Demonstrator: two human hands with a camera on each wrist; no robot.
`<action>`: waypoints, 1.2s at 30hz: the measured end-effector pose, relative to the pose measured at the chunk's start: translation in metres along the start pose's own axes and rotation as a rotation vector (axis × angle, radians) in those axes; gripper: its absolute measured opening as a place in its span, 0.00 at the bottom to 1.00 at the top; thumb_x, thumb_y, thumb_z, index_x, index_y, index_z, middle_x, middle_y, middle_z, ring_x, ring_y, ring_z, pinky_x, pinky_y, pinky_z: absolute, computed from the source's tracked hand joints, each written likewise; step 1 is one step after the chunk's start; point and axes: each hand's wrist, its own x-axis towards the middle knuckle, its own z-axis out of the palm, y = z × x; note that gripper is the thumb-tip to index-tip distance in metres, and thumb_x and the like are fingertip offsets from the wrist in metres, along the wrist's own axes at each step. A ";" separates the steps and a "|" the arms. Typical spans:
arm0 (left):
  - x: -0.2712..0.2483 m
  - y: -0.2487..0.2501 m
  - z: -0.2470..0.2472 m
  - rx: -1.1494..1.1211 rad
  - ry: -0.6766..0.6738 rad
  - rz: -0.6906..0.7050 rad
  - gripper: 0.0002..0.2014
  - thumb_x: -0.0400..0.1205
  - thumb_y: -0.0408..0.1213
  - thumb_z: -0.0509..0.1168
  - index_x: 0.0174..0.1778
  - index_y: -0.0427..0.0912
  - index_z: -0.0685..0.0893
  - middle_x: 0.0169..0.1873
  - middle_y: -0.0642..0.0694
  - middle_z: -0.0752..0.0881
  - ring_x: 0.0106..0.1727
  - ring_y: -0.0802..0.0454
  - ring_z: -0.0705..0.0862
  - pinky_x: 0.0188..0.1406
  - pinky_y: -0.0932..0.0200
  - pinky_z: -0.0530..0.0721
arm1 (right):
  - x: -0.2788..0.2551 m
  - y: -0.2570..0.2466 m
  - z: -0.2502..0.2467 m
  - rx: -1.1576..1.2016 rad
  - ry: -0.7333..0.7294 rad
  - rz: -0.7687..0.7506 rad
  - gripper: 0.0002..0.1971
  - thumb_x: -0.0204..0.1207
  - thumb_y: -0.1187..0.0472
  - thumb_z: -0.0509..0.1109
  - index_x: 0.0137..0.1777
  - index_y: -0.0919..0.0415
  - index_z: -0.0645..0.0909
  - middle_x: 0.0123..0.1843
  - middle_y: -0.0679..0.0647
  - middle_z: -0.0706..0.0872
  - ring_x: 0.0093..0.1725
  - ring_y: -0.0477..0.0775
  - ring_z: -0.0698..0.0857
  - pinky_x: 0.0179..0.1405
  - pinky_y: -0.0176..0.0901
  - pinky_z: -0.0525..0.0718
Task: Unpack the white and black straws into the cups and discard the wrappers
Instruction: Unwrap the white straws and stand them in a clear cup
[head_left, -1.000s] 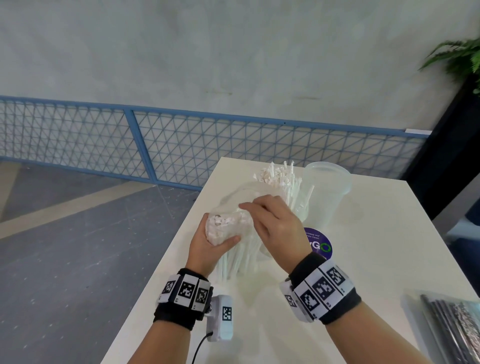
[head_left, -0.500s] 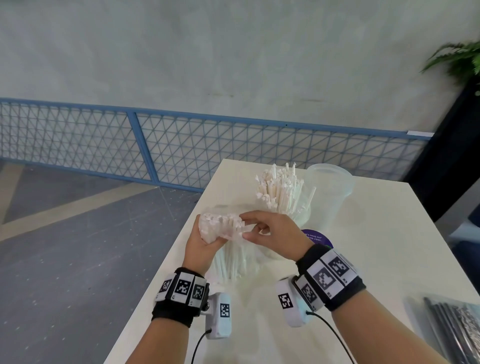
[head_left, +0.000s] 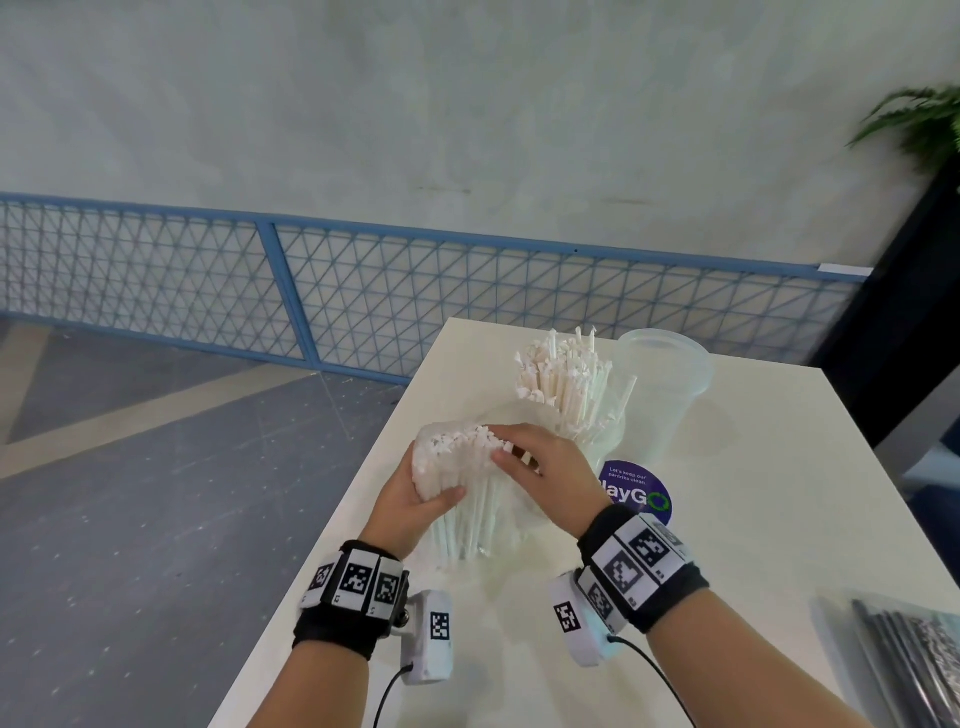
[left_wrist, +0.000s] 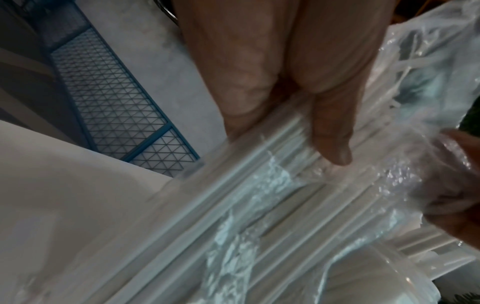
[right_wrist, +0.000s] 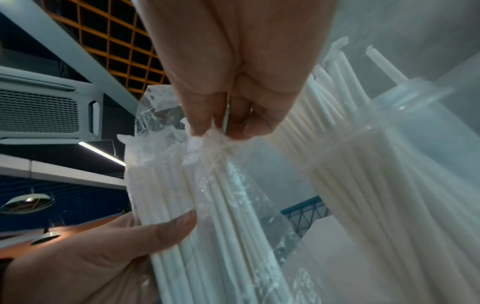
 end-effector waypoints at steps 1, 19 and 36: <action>0.000 0.000 -0.001 0.008 0.000 0.001 0.30 0.72 0.31 0.73 0.70 0.42 0.73 0.63 0.44 0.84 0.64 0.55 0.83 0.61 0.65 0.82 | 0.000 -0.001 0.001 0.004 0.009 -0.017 0.16 0.81 0.59 0.64 0.68 0.58 0.79 0.55 0.55 0.86 0.43 0.44 0.79 0.45 0.18 0.72; 0.013 0.001 0.009 0.079 -0.238 -0.195 0.24 0.70 0.17 0.70 0.60 0.34 0.73 0.46 0.49 0.80 0.41 0.75 0.83 0.42 0.76 0.80 | 0.007 0.002 0.022 0.203 -0.193 0.003 0.35 0.59 0.51 0.74 0.70 0.55 0.76 0.68 0.42 0.79 0.67 0.37 0.76 0.70 0.31 0.71; 0.005 -0.004 0.006 0.125 -0.092 -0.011 0.30 0.69 0.26 0.76 0.63 0.48 0.75 0.56 0.54 0.84 0.55 0.71 0.83 0.52 0.74 0.79 | 0.008 0.000 0.031 0.345 0.108 0.143 0.19 0.71 0.58 0.75 0.61 0.51 0.75 0.57 0.45 0.78 0.55 0.42 0.80 0.55 0.21 0.76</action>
